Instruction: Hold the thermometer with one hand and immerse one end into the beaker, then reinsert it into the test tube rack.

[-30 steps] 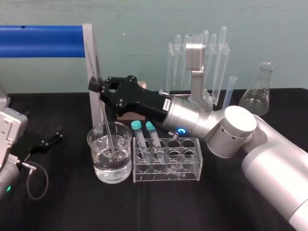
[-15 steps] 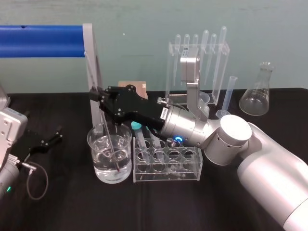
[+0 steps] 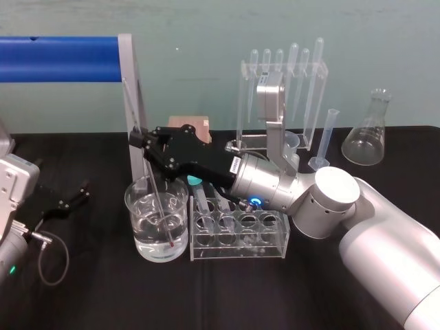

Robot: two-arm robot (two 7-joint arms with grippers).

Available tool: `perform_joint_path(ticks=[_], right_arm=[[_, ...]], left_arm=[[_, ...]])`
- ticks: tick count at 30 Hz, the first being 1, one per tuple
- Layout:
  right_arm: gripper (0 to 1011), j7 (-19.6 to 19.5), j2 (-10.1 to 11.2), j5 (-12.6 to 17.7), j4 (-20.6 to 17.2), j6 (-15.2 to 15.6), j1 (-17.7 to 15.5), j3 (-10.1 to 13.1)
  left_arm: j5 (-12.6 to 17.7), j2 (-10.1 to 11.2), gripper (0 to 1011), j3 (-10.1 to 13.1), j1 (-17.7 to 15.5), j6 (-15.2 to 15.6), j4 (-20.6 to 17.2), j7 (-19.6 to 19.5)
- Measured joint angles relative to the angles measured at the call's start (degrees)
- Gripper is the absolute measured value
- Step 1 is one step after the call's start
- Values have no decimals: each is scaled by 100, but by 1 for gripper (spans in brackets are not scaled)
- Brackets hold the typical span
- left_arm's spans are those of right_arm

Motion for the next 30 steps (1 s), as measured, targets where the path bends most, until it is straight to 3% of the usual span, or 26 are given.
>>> perform_joint_path(ticks=[30], right_arm=[[53, -10, -36, -90, -25, -1, -10, 61]], left_arm=[[0, 0, 1008, 0, 0, 0, 0, 0]])
